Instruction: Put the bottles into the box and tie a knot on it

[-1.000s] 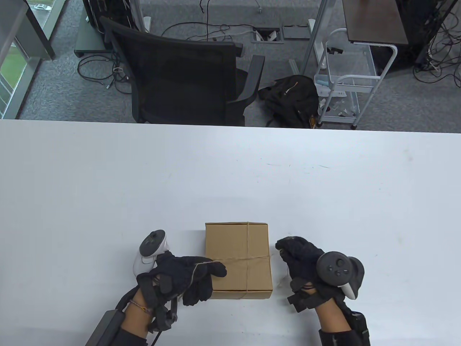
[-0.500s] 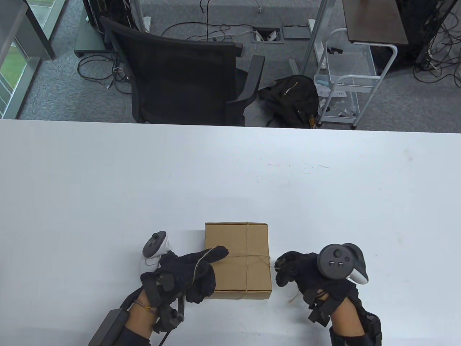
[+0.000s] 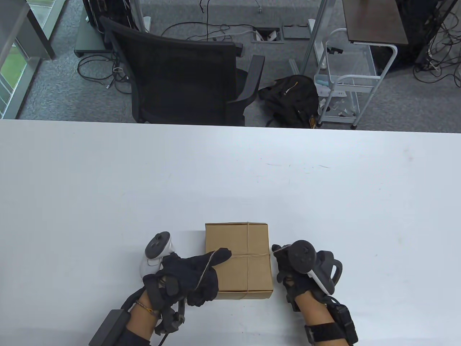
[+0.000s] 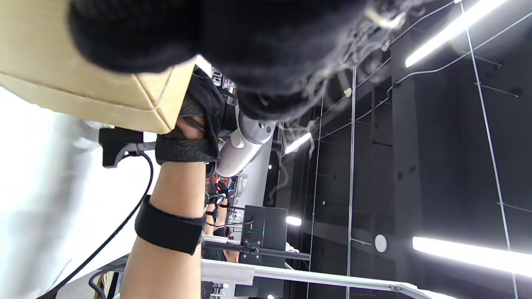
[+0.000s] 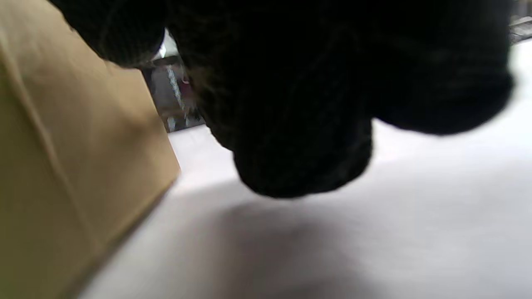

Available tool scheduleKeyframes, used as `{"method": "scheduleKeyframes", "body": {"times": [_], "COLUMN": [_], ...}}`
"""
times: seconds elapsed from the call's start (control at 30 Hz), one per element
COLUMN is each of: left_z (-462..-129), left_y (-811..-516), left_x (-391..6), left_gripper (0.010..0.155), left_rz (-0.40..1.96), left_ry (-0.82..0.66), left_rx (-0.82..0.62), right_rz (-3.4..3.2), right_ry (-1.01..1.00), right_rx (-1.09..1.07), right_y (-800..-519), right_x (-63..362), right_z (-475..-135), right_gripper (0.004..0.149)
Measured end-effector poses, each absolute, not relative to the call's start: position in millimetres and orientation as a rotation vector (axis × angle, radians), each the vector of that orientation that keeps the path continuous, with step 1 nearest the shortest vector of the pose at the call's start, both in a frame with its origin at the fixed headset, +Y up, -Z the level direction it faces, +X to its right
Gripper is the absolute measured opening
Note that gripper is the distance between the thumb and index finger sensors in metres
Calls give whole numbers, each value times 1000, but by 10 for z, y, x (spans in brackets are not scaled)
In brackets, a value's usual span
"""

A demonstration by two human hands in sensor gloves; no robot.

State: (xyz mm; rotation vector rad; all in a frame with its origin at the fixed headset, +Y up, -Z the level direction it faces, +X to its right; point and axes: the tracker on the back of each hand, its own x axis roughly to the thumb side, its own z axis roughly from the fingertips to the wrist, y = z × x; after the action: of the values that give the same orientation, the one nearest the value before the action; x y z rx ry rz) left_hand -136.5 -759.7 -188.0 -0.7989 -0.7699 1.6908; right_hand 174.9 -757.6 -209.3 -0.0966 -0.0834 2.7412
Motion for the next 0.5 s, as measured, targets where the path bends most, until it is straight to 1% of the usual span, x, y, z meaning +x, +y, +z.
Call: {"method": "scheduleKeyframes", "body": {"times": [0.1, 0.13, 0.2, 0.23, 0.27, 0.3, 0.33, 0.37, 0.4, 0.43, 0.5], "left_z": [-1890, -1894, -1903, -1903, -1900, -1906, -1902, -1893, -1893, -1884, -1866], "left_y": [-7591, -7592, -7592, -7585, -7569, -7555, -7542, -7526, -7507, -7481, -7434], "left_x": [-1366, -1368, -1368, -1374, -1380, -1376, -1378, -1385, -1381, -1381, -1377], "left_gripper": [69, 70, 71, 70, 70, 70, 70, 69, 69, 68, 67], "left_rz": [1694, 1694, 1684, 1668, 1649, 1630, 1605, 1557, 1523, 1477, 1437], "left_ry": [-746, -734, -714, -687, -667, -662, -641, -608, -602, -575, -546], "left_rx": [-776, -772, -748, -740, -706, -670, -669, -640, -602, -599, -563], "right_rz": [2623, 2575, 2506, 2440, 2385, 2357, 2338, 2304, 2328, 2341, 2368], "right_ry": [-223, -259, -371, -365, -408, -412, -385, -369, -387, -349, -322], "right_rx": [25, 142, 210, 361, 399, 460, 537, 636, 660, 794, 886], "right_y": [-7505, -7481, -7414, -7380, -7352, -7311, -7296, -7271, -7248, -7215, -7208], "right_x": [1748, 1735, 1722, 1697, 1670, 1634, 1602, 1535, 1497, 1434, 1353], "right_z": [-2064, -2053, -2009, -2001, -1972, -1955, -1946, -1903, -1864, -1839, -1773], "right_gripper": [71, 73, 74, 75, 76, 76, 76, 76, 77, 76, 76]}}
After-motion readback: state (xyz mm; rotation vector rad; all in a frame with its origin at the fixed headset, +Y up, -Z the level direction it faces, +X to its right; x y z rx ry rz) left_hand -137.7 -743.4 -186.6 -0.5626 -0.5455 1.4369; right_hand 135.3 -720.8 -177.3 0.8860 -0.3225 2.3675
